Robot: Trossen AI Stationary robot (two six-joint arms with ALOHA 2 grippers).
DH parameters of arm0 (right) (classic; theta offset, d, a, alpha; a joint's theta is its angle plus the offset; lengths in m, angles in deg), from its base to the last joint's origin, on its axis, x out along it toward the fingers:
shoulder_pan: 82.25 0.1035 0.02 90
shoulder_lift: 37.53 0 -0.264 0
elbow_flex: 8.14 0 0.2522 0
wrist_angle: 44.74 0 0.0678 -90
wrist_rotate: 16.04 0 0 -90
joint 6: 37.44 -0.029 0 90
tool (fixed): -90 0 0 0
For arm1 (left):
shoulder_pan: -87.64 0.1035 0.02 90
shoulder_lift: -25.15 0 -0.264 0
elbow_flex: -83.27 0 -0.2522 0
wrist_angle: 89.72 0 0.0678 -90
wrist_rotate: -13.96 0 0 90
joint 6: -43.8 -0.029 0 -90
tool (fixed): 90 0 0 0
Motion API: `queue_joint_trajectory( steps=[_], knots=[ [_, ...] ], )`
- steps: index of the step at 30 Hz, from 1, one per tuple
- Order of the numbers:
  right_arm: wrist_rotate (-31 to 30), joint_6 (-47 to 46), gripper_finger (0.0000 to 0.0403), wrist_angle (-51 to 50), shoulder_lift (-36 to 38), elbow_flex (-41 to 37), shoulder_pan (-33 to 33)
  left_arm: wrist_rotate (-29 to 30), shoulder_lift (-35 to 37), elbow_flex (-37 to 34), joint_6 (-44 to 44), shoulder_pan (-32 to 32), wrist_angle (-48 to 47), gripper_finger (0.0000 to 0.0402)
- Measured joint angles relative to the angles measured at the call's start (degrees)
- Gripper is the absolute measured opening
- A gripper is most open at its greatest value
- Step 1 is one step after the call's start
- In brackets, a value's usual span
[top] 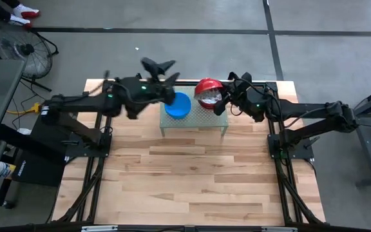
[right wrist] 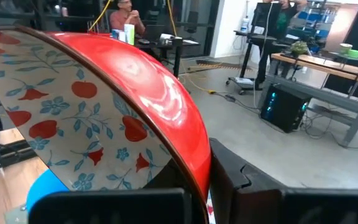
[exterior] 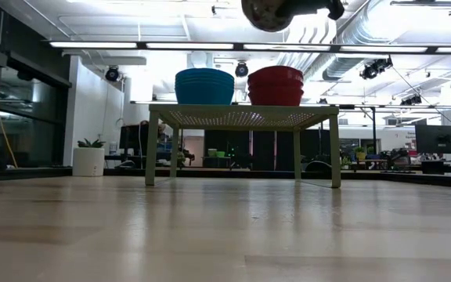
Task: Pick & Place Mini bowls
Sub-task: Stack the red bowl on top of the red bowls on the shelf
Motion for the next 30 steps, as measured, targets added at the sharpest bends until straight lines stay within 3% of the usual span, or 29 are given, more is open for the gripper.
queue_joint_trajectory(
  steps=[5, 12, 17, 24, 30],
  knots=[
    [2.2, 0.3, 0.001, -5.6, 0.0, 4.5, -1.9, -1.7, 6.6, 0.0, 5.9, 0.0, -8.6, 0.0232],
    [11.3, -2.5, 0.001, -16.9, 0.0, 11.7, -7.3, -3.9, 16.5, -1.0, 19.5, 1.2, -27.2, 0.0232],
    [17.8, -4.9, 0.001, -27.8, -1.3, 19.3, -12.2, -10.6, 22.6, -4.8, 29.4, 3.8, -34.5, 0.0232],
    [33.6, -9.3, 0.001, -49.1, -7.6, 33.6, -21.1, -17.8, 30.2, -15.5, 34.2, 6.1, -32.0, 0.0232],
    [47.3, -8.1, 0.001, -67.8, -16.5, 46.8, -28.9, -19.1, 39.7, -27.7, 37.2, 6.5, -24.4, 0.0232]
  ],
)
